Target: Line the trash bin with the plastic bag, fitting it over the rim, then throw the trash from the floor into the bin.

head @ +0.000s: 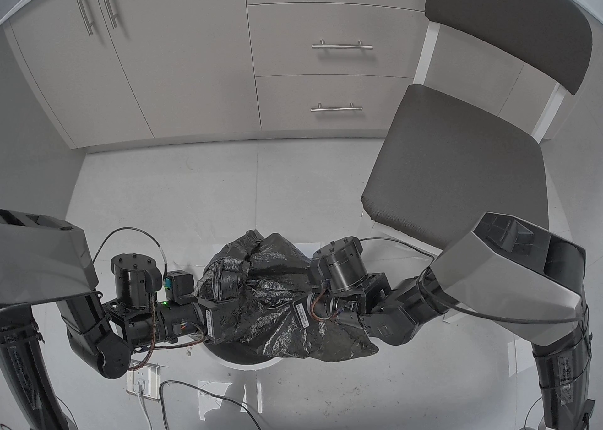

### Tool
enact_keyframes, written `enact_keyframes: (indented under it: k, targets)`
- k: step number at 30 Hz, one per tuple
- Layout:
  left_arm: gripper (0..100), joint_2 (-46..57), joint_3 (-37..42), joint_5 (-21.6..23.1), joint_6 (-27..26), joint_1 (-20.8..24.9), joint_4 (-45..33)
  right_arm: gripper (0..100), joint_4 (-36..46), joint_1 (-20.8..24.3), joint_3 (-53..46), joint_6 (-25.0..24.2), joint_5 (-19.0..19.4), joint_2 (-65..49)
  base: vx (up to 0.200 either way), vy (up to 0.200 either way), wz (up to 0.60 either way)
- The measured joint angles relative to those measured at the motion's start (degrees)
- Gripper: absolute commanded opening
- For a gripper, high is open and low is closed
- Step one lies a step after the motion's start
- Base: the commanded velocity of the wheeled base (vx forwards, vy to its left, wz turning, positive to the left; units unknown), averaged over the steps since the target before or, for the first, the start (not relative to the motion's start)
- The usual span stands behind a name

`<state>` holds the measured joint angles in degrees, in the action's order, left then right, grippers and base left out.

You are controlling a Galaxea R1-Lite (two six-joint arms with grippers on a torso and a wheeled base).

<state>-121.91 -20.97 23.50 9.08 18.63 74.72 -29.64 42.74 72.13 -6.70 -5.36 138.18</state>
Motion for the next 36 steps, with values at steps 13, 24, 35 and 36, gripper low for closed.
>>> enact_keyframes:
  k: [13, 24, 35, 36]
  targets:
    - [0, 0.11, 0.07, -0.2, 0.73, 0.0, 0.61, 0, 6.84, 2.38, 7.0, -0.18, 0.83, 1.43, 0.0, 0.0, 0.0]
    - [0, 0.18, 0.35, -0.29, 0.82, 0.0, 1.54, 0, 13.54, 3.8, 17.8, -0.16, 2.0, 5.84, 0.0, 0.0, 0.0]
    - [0, 0.07, -0.06, -0.29, 1.5, 0.0, 1.67, 0, 24.0, 3.86, 34.01, 0.46, 2.58, 14.13, 0.0, 0.0, 0.0]
    - [0, 0.07, -0.09, -0.27, 1.54, 0.0, 1.69, 0, 24.58, 3.86, 35.08, 0.52, 2.77, 14.77, 0.0, 0.0, 0.0]
